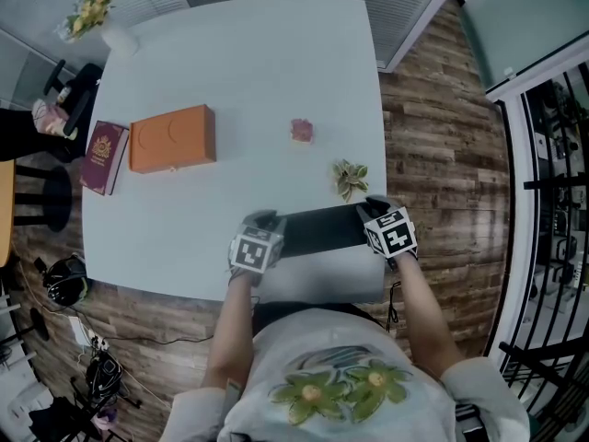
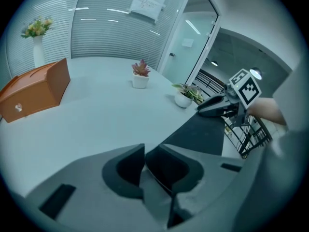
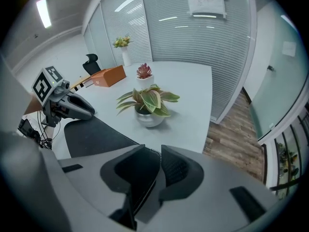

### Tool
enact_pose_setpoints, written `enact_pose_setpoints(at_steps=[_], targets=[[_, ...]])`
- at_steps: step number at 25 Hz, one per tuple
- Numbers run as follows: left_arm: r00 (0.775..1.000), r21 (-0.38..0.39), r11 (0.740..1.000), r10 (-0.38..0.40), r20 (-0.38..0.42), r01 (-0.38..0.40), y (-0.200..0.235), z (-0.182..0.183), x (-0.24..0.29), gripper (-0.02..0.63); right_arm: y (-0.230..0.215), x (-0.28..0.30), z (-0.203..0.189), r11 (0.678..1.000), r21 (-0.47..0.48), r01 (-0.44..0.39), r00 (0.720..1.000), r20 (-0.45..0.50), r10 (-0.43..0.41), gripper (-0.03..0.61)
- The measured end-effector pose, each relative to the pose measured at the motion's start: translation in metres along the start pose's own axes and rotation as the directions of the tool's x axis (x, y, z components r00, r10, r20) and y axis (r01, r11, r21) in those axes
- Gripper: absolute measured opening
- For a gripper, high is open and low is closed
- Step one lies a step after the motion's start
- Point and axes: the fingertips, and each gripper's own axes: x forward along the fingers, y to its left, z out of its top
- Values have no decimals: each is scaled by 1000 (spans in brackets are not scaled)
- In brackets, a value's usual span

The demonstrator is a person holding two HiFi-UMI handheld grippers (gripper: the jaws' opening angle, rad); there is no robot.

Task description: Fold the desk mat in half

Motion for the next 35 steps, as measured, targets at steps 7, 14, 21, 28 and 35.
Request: enact_pose_setpoints(at_steps=[7,14,21,28,35], targets=[[999,-38,999,28,32,-27,5,5,-11,94,4,-9,9,1000,-5,-4,1000,16,4,104],[995,-73,996,55,79,-49,6,10,-25,94,4,-24,10,1000,-2,10,999,47,-10,104],[990,-68,996,73,120,-65,6,12,-30,94,-2,-39,11,999,21,41,995,92,-42,110],[984,-75,994,84,157,-73,2,21,-44,94,-2,-57,24,997,43,57,986,154,-63,112],[971,-60,993,108,212,-98,-6,34,-63,94,11,-78,37,998,51,41,974,221,-51,112]])
